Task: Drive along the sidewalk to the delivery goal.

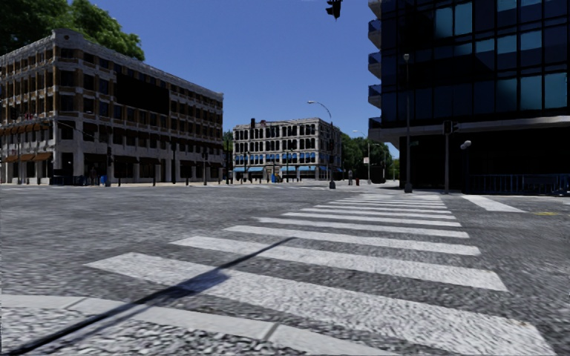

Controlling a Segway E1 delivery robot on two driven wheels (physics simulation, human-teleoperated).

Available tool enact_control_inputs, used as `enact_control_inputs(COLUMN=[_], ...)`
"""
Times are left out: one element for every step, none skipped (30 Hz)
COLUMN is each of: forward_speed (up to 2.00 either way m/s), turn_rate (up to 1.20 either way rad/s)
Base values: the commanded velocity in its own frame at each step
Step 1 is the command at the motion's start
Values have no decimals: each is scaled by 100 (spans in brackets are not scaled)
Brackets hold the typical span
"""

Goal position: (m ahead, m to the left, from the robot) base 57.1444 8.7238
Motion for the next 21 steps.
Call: enact_control_inputs(forward_speed=[200,200,200,200,200,200,200,200,200,200,200,200,200,200,200,200,200,200,200,200,200], turn_rate=[-62,-57,-53,-52,-52,-52,-52,-52,-52,-50,-50,-41,-25,-12,-1,0,0,0,0,0,0])
